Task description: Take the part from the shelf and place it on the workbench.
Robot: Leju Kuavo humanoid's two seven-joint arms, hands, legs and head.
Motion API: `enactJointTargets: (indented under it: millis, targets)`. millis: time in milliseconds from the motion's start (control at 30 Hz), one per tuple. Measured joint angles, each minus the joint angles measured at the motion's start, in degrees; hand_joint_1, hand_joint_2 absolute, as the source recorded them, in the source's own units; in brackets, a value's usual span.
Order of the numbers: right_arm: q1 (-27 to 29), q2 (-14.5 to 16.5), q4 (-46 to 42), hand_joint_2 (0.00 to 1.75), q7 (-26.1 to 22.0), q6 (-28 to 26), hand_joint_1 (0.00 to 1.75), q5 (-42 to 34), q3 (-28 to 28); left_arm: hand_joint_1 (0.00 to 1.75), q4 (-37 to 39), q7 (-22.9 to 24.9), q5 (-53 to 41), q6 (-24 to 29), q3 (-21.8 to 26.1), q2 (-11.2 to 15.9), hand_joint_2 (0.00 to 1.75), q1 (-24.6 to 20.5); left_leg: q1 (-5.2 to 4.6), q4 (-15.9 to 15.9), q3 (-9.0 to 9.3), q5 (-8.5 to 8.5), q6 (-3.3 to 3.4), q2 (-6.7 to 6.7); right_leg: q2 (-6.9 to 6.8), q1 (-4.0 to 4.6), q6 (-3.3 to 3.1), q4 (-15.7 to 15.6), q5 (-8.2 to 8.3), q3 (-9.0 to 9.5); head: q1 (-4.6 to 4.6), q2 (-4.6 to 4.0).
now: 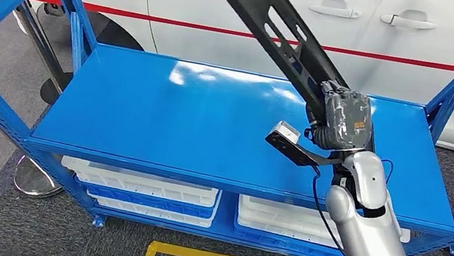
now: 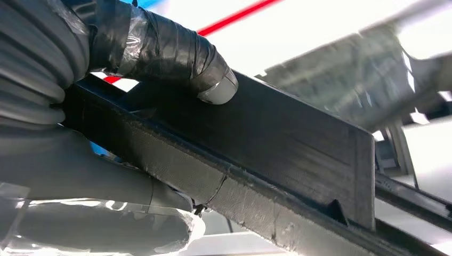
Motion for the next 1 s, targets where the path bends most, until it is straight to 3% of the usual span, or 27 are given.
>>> enactJointTargets:
  millis: [67, 167, 300, 333, 367, 467, 533, 667, 767, 833, 867, 900, 933, 1000]
  targets:
    - [1.24, 0.01, -1.54, 1.75, -1.91, -1.64, 1.73, -5.69, -1.07, 0.0, 0.0, -1.36, 0.15, -1.3, 0.12, 0.0, 1.75, -0.02, -0.42, -1.38, 0.59, -0.21, 0.45, -0.06, -0.06, -0.06, 0.61, -0.32, 0.12, 0.0, -0.01, 0.0]
    - [3.38, 0.12, -4.1, 1.75, -4.42, -2.53, 1.74, -13.5, -2.98, 0.0, 0.01, -2.25, 0.15, -2.33, 0.15, -0.07, 1.75, 0.17, -0.17, -3.09, 1.46, 0.42, 1.35, -0.12, -0.28, -0.02, 1.39, 0.42, -0.78, -0.17, 0.02, 0.0]
    - [4.61, 0.19, -5.64, 1.75, -5.72, -2.78, 1.74, -17.78, -5.52, 0.0, 0.02, -2.23, 0.28, -3.18, 0.15, -0.13, 1.75, 0.21, -0.25, -3.73, 1.95, 0.57, 2.15, -0.02, -0.29, -0.06, 1.68, 11.4, -6.04, -5.59, 0.02, 0.0]
    - [5.17, 0.21, -5.83, 1.75, -6.2, -2.77, 1.74, -19.53, -6.0, 0.0, 0.02, -2.15, 0.32, -3.49, 0.15, -0.13, 1.75, 0.22, -0.24, -3.62, 1.95, 0.48, 2.17, -0.02, -0.32, -0.15, 1.81, 12.81, -6.04, -6.38, 0.03, 0.0]
    - [5.73, 0.24, -6.04, 1.75, -6.81, -2.78, 1.73, -21.44, -6.5, 0.0, 0.02, -2.06, 0.34, -3.86, 0.15, -0.14, 1.75, 0.27, -0.16, -3.41, 1.93, 0.34, 2.1, -0.07, -0.35, -0.28, 1.98, 12.08, -4.94, -6.09, 0.03, 0.0]
    - [6.55, 0.39, -6.84, 1.75, -8.47, -2.75, 1.73, -26.01, -8.61, 0.0, 0.02, -2.05, 0.35, -4.56, 0.15, -0.18, 1.75, 0.52, -0.03, -1.59, 1.36, -0.67, 1.25, -0.22, -0.38, -0.71, 2.44, 3.6, -0.7, -1.92, 0.02, 0.0]
    - [7.25, 0.46, -7.45, 1.75, -9.09, -2.48, 1.74, -28.31, -10.04, 0.0, 0.02, -2.37, 0.36, -4.78, 0.15, -0.18, 1.75, 0.64, -0.2, -0.48, 0.86, -1.25, 0.69, -0.29, -0.22, -0.6, 1.96, 1.46, -0.55, -0.94, -0.02, 0.0]
    - [9.34, 0.61, -7.94, 1.75, -10.17, -1.68, 1.75, -31.68, -11.89, 0.0, 0.01, -3.02, 0.32, -4.85, 0.08, -0.12, 1.75, 0.81, 0.0, 0.91, 0.39, -2.33, -0.05, -0.24, -0.02, -0.47, 0.45, 1.37, -0.44, -0.86, -0.06, 0.0]
    - [9.98, 0.81, -8.03, 1.75, -10.8, -1.22, 1.75, -33.22, -12.75, 0.0, 0.01, -3.15, 0.18, -4.57, -0.09, -0.09, 1.75, 0.78, 0.18, 9.08, -3.29, -6.68, -0.67, -0.08, -0.06, -0.39, -0.08, 1.26, -0.41, -0.74, -0.07, 0.0]
    - [10.47, 0.92, -8.01, 1.75, -10.98, -0.77, 1.75, -34.14, -13.23, 0.0, 0.02, -3.17, 0.1, -4.42, -0.15, -0.08, 1.75, 0.84, 0.17, 13.83, -5.7, -7.95, -0.54, -0.07, -0.08, -0.09, -0.24, 1.26, -0.49, -0.7, -0.08, 0.0]
    - [10.67, 0.99, -7.96, 1.75, -11.02, -0.52, 1.75, -34.62, -13.51, 0.0, 0.02, -3.18, 0.0, -4.37, -0.19, -0.07, 1.75, 0.87, 0.07, 13.66, -5.75, -7.15, -0.23, -0.08, -0.08, 0.08, -0.3, 1.27, -0.52, -0.67, -0.07, 0.0]
    - [10.79, 1.06, -7.88, 1.75, -11.06, -0.27, 1.75, -35.09, -13.81, 0.0, 0.02, -3.19, -0.12, -4.35, -0.24, -0.04, 1.75, 0.88, -0.14, 11.54, -4.84, -5.53, 0.25, -0.09, -0.06, 0.22, -0.34, 1.25, -0.55, -0.62, -0.08, 0.0]
    - [10.83, 1.1, -7.8, 1.75, -11.16, -0.03, 1.75, -35.55, -14.14, 0.0, 0.02, -3.23, -0.26, -4.35, -0.31, 0.01, 1.75, 0.86, -0.52, 7.83, -3.16, -3.56, 0.91, -0.09, -0.05, 0.3, -0.36, 1.21, -0.56, -0.54, -0.07, 0.0]
    - [10.86, 1.12, -7.58, 1.75, -11.44, 0.36, 1.75, -36.18, -14.79, 0.0, 0.01, -3.33, -0.45, -4.35, -0.48, 0.21, 1.75, 0.75, -1.28, 1.31, 0.02, -1.29, 2.05, -0.06, -0.07, 0.29, -0.25, 0.94, -0.5, -0.41, -0.08, 0.0]
